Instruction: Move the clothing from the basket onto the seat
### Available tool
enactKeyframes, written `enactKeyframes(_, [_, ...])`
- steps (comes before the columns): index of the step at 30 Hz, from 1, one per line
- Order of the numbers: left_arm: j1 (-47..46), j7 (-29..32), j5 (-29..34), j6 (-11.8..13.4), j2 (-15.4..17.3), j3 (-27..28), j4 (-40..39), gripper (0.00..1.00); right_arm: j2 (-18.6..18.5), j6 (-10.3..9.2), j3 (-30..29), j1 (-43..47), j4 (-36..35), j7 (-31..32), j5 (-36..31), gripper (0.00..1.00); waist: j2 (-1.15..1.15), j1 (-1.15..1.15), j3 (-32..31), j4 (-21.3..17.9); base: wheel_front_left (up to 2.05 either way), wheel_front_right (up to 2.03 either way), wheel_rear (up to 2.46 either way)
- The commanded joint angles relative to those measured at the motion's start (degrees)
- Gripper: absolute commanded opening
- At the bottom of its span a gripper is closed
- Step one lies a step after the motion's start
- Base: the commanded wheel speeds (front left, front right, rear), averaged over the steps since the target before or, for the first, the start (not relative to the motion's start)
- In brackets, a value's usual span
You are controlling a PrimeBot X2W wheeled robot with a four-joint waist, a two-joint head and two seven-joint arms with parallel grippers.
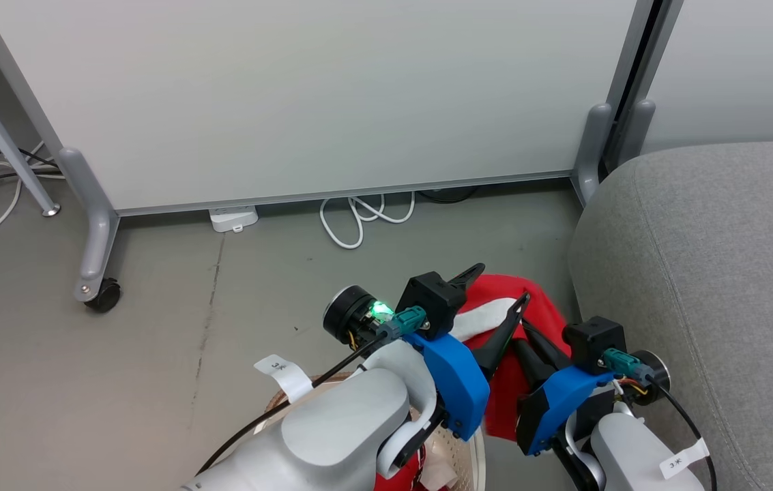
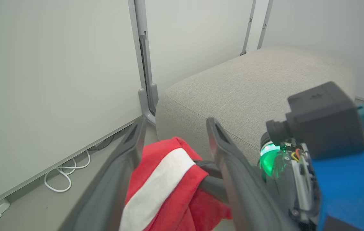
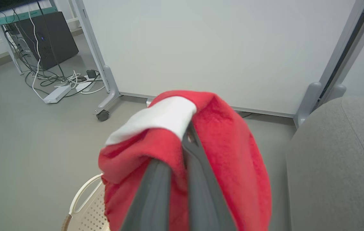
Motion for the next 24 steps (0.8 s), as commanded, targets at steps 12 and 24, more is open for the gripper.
enactKeyframes(12, [0.4,-2.27,0.0,0.79,0.03,1.28,-0.15,1.0,-0.16,0.03,-0.8,-0.8,-0.36,-0.4,-0.83,0.0,0.0,0.0,0.1,0.03,0.0,0.0,0.0])
enactKeyframes(24, [8.53,-3.3,8.62,3.01,4.99,13.52,-10.14,1.0,-0.16,0.03,-1.35,-0.6,-1.98,-0.42,-1.27,0.0,0.0,0.0,0.79,-0.2,0.0,0.0,0.0])
